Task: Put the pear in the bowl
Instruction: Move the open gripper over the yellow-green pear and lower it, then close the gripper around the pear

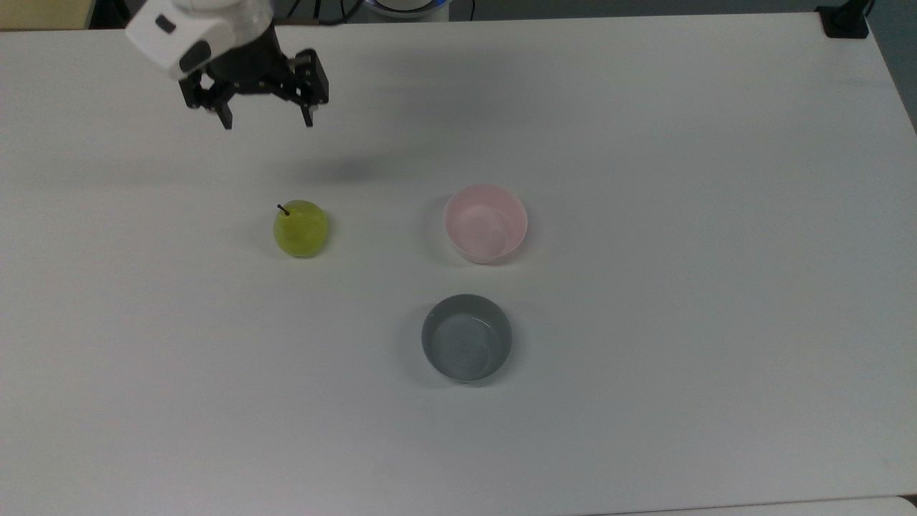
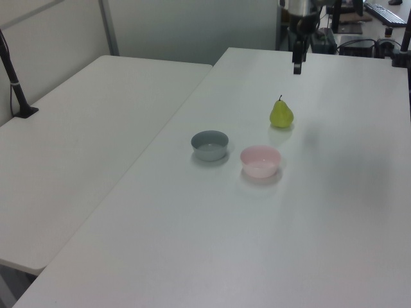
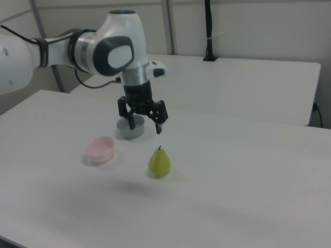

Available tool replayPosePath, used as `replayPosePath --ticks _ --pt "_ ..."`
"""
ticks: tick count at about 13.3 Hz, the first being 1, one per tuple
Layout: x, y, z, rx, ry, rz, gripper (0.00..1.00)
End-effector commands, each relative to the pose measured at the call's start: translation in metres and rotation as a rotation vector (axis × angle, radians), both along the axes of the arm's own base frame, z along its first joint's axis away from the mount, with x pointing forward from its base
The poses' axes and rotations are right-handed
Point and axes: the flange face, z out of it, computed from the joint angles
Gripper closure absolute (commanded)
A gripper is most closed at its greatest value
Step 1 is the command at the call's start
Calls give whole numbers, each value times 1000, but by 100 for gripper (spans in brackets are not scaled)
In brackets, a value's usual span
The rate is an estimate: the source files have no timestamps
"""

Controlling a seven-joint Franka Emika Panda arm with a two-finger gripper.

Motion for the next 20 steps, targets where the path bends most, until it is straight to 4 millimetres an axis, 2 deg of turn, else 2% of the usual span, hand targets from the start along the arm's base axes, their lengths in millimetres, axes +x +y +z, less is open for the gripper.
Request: replayPosePath --ticks 1,3,8,12,13,15,16,18,20 --pt "5 -4 -54 -46 -30 38 0" --pt "14 -3 -88 -53 -38 38 0" --pt "30 4 -135 -61 -42 21 0" --pt "35 15 -156 -60 -32 -9 0" --pt "38 24 -165 -61 -36 -8 0" --pt "39 24 -165 -62 -37 -10 3" --pt "39 24 -165 -62 -37 -10 12" --pt "39 23 -164 -62 -37 -13 42" --pt "39 23 -153 -62 -44 -16 59"
